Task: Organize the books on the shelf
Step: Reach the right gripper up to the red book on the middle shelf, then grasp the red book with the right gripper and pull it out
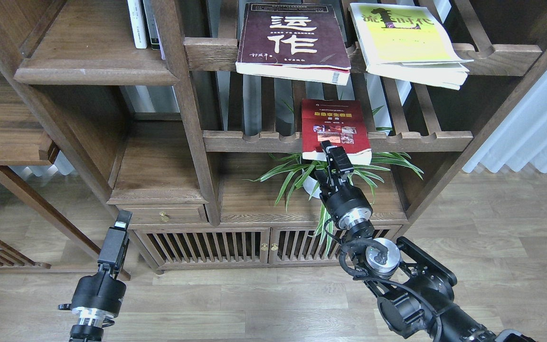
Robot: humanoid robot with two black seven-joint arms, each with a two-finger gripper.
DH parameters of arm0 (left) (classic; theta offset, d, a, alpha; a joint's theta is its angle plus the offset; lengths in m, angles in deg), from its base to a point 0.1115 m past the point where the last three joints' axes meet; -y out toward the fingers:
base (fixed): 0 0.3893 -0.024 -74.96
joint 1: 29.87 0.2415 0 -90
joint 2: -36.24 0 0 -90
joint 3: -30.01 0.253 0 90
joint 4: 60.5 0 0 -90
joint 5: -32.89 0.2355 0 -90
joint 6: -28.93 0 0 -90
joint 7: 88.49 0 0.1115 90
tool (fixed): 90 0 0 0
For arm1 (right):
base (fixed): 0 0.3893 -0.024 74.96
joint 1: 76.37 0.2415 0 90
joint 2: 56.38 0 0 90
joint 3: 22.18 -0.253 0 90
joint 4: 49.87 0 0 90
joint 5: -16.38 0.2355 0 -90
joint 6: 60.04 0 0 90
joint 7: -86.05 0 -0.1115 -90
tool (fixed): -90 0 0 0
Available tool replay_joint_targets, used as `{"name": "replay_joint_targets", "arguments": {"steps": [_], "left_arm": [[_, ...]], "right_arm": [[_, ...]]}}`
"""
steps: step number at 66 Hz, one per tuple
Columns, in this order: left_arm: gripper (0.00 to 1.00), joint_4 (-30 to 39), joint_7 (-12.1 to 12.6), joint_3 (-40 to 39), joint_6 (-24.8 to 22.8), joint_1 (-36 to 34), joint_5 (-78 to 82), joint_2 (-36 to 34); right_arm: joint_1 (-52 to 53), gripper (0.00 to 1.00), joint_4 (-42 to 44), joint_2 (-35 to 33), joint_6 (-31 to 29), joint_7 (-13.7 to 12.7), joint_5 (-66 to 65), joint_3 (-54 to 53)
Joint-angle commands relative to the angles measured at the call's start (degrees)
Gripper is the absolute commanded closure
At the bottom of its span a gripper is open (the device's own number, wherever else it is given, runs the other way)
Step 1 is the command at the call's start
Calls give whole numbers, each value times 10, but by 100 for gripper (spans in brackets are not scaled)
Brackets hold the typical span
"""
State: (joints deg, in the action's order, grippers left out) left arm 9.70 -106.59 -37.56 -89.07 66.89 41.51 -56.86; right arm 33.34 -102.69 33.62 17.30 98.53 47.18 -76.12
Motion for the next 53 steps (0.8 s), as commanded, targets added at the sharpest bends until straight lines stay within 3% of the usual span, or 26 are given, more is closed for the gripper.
{"name": "replay_joint_targets", "arguments": {"steps": [1,28,36,47,50,51,53], "left_arm": [[0,0,0,0,0,1,0,0],[0,0,0,-1,0,4,0,1],[0,0,0,-1,0,5,0,0],[0,0,0,-1,0,5,0,0],[0,0,0,-1,0,5,0,0],[0,0,0,-2,0,5,0,0],[0,0,0,-2,0,6,0,0]], "right_arm": [[20,2,28,0,0,-1,1,-15],[38,10,70,0,1,-1,0,-24],[41,22,70,0,1,0,-1,-25],[42,31,70,0,0,1,-5,-20],[42,36,69,0,-1,1,-6,-19],[42,45,69,0,-7,3,-7,-19],[42,49,69,0,-9,4,-8,-19]]}}
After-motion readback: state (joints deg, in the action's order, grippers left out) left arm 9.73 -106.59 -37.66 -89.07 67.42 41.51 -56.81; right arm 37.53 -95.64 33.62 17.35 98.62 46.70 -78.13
